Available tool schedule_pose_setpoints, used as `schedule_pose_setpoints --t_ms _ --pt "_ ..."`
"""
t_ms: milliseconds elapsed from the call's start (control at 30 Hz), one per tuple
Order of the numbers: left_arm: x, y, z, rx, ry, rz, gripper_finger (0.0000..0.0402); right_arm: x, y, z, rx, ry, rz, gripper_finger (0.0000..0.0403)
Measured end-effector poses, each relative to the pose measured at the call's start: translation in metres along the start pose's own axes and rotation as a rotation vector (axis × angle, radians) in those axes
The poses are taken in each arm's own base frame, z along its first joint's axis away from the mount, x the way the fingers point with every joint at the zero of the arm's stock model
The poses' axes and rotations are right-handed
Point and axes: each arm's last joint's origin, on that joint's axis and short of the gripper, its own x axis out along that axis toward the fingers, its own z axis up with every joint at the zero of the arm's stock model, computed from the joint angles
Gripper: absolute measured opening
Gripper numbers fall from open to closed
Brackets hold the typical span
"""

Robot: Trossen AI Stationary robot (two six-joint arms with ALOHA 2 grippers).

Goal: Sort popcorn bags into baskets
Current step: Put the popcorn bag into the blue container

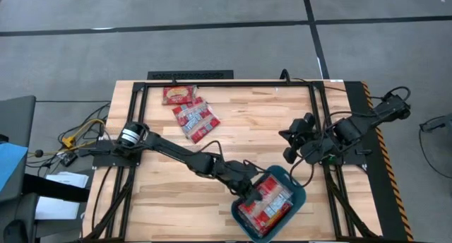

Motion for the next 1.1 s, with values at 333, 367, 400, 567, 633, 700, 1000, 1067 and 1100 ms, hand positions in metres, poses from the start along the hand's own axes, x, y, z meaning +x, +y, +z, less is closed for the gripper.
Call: schedule_pose_setpoints --t_ms 333,367,400,567,633,700,1000,1067,1100 --pt "0.019 0.018 -0.02 -0.07 0.057 0.03 0.0012 -0.001 0.004 -0.006 -0.022 0.022 0.003 0.0022" --pt "0.021 0.019 -0.021 -0.076 0.059 0.033 0.0016 -0.001 0.004 -0.006 -0.023 0.023 0.002 0.002" --pt "0.021 0.021 -0.023 -0.079 0.07 0.043 0.0023 -0.001 0.003 -0.006 -0.025 0.024 0.001 0.0018" --pt "0.021 0.021 -0.018 -0.046 0.049 0.029 0.0081 -0.001 0.003 -0.006 -0.027 0.025 -0.002 0.0027" --pt "0.021 0.02 -0.017 -0.033 0.046 0.007 0.0107 -0.001 0.003 -0.006 -0.027 0.025 -0.002 0.0034" --pt "0.021 0.018 -0.015 -0.019 0.063 -0.033 0.0132 -0.001 0.003 -0.006 -0.029 0.025 -0.003 0.0038" --pt "-0.008 0.02 0.03 0.0 0.274 -0.149 0.0204 -0.001 0.002 -0.005 -0.031 0.012 -0.018 0.0026" --pt "-0.023 0.023 0.041 0.019 0.314 -0.083 0.0205 -0.001 0.003 -0.005 -0.026 0.005 -0.018 0.0022" --pt "-0.034 0.025 0.046 0.034 0.334 -0.033 0.0205 0.001 0.005 -0.005 -0.023 -0.005 -0.023 0.0021"
